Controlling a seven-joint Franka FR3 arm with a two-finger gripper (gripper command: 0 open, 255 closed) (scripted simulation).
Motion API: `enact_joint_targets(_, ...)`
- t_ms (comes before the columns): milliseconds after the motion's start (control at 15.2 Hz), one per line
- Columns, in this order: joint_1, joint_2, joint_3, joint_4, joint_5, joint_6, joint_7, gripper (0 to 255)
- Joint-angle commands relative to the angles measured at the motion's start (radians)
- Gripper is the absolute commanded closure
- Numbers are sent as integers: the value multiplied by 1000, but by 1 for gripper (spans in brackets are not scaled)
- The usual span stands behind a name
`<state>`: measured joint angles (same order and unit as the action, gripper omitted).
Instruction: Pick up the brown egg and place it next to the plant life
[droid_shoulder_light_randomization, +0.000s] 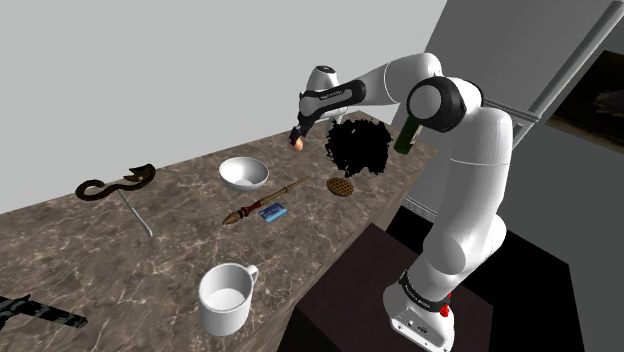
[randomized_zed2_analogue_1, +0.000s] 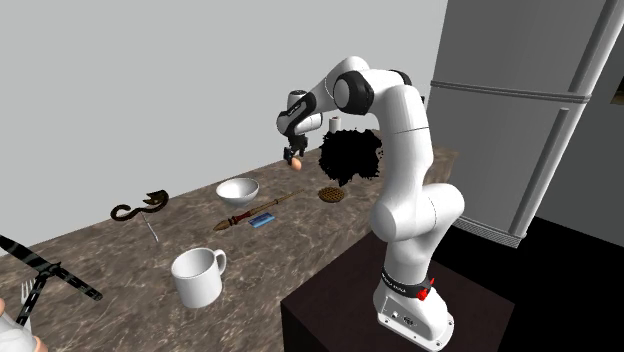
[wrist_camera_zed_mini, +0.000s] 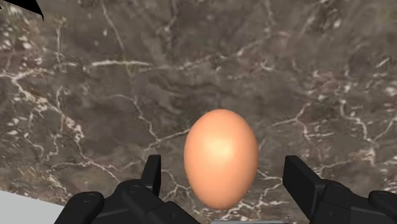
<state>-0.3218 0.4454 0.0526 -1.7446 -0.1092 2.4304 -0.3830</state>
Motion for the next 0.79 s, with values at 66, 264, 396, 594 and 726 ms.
enact_joint_targets(66, 0, 0, 0, 0, 0, 0, 0, 0)
enact_joint_targets(264, -1, -50, 3, -7, 5, -42, -3, 0)
enact_joint_targets(396, -1, -91, 6, -9, 10, -82, -6, 0)
enact_joint_targets(594, -1, -91, 6, -9, 10, -82, -6, 0)
enact_joint_targets(726, -1, -91, 6, -9, 10, -82, -6, 0)
